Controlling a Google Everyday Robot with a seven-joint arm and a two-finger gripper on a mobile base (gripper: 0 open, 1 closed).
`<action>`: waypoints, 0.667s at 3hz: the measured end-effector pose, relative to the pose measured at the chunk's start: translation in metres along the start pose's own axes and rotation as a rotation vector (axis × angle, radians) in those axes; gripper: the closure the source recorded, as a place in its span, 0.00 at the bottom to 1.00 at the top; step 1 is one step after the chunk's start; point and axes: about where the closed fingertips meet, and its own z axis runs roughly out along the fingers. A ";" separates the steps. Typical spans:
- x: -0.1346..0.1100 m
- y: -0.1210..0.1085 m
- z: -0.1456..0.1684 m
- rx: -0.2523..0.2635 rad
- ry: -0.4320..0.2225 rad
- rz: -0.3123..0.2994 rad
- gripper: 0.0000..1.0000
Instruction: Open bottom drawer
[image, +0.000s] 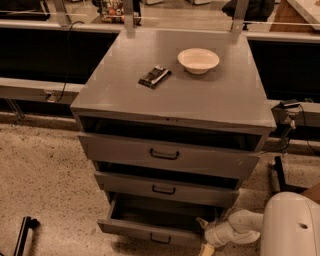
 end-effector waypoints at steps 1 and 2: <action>0.000 0.000 0.000 0.000 0.000 0.000 0.00; -0.003 0.010 0.010 -0.042 0.018 -0.010 0.18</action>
Offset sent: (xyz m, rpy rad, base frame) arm -0.0192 0.0189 -0.0098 -0.0321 0.0644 0.0821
